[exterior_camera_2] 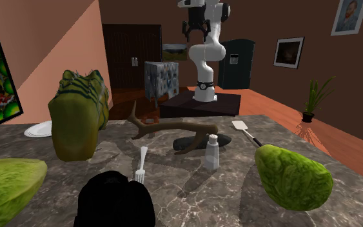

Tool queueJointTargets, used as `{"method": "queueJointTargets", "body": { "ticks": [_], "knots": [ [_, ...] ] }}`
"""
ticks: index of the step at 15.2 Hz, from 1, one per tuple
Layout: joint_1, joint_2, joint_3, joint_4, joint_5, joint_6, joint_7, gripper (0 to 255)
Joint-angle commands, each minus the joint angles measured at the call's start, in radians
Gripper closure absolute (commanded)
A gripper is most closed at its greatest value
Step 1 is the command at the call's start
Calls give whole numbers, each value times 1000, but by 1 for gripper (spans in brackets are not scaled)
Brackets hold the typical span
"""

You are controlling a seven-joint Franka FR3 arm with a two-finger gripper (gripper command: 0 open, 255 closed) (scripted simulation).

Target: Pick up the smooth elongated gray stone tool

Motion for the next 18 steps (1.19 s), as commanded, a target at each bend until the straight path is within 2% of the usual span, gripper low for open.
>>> {"method": "queueJointTargets", "body": {
  "ticks": [1, 10, 18],
  "knots": [
    [0, 0, 0, 0, 0, 0, 0, 0],
    [-1, 156, 147, -109, 142, 311, 265, 0],
    [-13, 414, 270, -93, 209, 606, 488, 0]
  ]
}}
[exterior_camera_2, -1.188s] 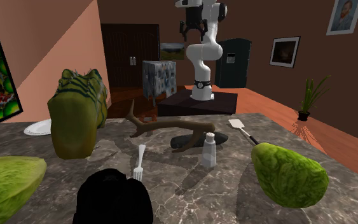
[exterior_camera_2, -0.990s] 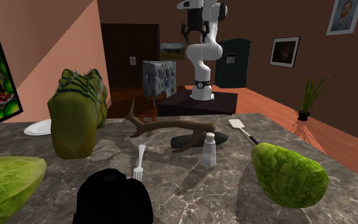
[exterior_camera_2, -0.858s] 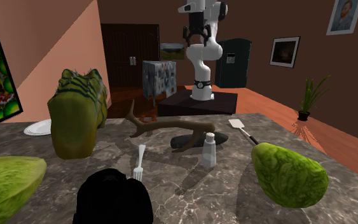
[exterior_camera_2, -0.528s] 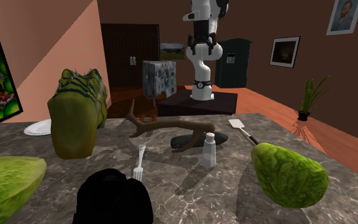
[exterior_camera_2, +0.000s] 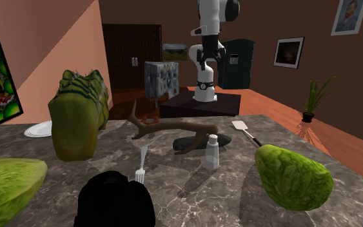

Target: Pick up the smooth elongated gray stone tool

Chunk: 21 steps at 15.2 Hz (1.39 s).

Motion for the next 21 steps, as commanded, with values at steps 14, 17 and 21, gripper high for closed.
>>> {"method": "queueJointTargets", "body": {
  "ticks": [14, 17, 21],
  "knots": [
    [-20, 623, 106, 273, -167, 436, 504, 0],
    [9, 744, 76, 363, -226, 480, 605, 0],
    [58, 896, 23, 500, -279, 517, 716, 0]
  ]
}}
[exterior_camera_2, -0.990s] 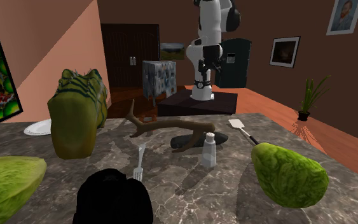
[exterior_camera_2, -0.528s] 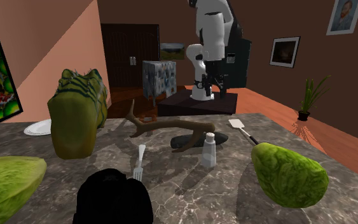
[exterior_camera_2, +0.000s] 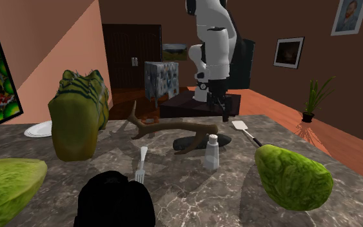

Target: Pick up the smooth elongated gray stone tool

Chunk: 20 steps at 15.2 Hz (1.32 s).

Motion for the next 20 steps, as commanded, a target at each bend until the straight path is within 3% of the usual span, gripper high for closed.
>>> {"method": "queueJointTargets", "body": {
  "ticks": [1, 4, 13, 14, 20],
  "knots": [
    [21, 72, -26, 63, -19, 20, 50, 0],
    [48, 160, -57, 157, -33, 29, 100, 0],
    [63, 241, -76, 171, -50, 96, 107, 0],
    [61, 240, -75, 170, -50, 96, 106, 255],
    [62, 241, -76, 170, -50, 97, 107, 255]
  ]
}}
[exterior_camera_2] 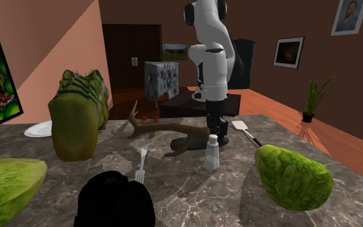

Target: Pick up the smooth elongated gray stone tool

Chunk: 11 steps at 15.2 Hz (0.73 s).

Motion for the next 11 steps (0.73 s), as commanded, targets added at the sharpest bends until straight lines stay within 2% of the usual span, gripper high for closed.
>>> {"method": "queueJointTargets", "body": {
  "ticks": [1, 11],
  "knots": [
    [-1, 5, -1, -2, 0, 0, -1, 255],
    [-14, -82, 18, -16, 18, -72, -6, 255]
  ]
}}
